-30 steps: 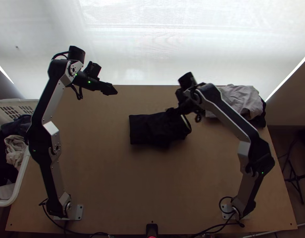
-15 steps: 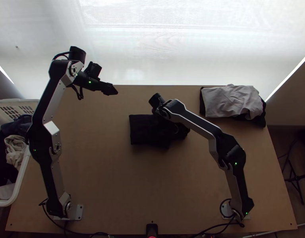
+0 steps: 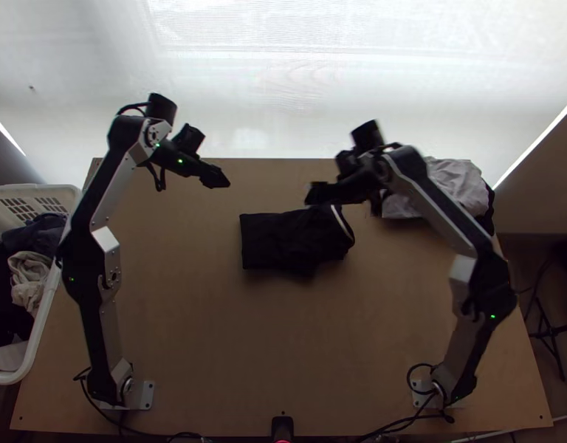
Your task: Fold the t-shirt
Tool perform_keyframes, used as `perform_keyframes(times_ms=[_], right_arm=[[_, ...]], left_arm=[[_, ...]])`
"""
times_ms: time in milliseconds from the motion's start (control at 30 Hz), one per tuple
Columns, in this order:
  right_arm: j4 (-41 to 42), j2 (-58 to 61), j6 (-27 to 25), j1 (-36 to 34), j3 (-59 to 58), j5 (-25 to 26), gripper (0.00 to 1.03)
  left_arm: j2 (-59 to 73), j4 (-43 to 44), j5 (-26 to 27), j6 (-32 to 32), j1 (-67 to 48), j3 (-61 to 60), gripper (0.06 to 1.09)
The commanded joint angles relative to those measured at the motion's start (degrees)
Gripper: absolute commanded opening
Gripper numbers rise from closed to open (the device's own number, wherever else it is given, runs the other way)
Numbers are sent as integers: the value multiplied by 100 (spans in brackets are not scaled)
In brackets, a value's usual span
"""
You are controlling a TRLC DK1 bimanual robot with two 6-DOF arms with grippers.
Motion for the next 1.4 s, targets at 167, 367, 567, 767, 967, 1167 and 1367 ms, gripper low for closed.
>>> perform_keyframes(times_ms=[167,367,567,767,967,1167,1367], right_arm=[[5,29,-262,-2402,-1764,-2381,99],[75,249,-473,-2349,-2010,-2460,99],[92,478,-490,-2253,-1992,-2820,99],[128,750,-622,-2165,-2098,-2952,99],[312,996,-675,-1989,-2115,-2952,99],[593,1321,-675,-1716,-1948,-2943,99],[646,1479,-675,-1629,-1650,-2759,99]], left_arm=[[194,-691,-1010,1455,-1516,-99,105],[71,-190,-808,1490,-2149,-161,105],[352,908,-122,1297,-2184,-380,105],[818,1260,54,1341,-2272,-407,105],[1117,1365,186,1402,-2333,-424,104],[1099,1409,177,1411,-2333,-424,104],[906,1409,168,1455,-2298,-424,105]])
